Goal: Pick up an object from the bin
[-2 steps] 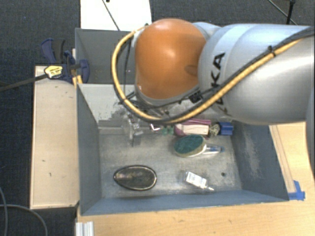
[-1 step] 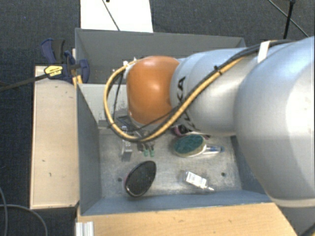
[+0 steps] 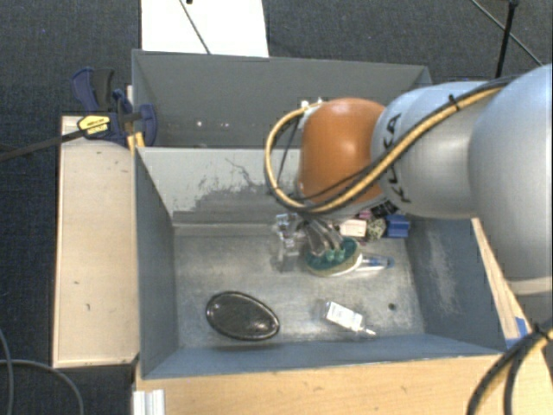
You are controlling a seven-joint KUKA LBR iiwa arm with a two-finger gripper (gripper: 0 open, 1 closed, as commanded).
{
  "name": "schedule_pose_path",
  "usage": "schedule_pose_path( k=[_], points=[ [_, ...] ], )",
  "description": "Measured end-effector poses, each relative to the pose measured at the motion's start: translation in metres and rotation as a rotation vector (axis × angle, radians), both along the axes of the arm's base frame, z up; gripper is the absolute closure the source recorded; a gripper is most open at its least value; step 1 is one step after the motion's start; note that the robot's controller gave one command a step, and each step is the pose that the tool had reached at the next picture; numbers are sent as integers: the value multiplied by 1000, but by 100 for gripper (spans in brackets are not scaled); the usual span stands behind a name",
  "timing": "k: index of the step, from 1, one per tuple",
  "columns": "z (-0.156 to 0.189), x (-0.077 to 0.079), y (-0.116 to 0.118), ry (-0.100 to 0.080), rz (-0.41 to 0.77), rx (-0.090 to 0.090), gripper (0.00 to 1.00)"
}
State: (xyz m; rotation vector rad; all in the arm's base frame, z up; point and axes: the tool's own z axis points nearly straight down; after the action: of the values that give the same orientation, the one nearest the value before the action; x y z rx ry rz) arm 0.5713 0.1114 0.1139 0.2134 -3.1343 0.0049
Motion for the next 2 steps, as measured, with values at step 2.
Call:
schedule_pose_path(
  k=[2],
  points=[
    [-40, -66, 55, 2, 265, 5, 0]
  ],
)
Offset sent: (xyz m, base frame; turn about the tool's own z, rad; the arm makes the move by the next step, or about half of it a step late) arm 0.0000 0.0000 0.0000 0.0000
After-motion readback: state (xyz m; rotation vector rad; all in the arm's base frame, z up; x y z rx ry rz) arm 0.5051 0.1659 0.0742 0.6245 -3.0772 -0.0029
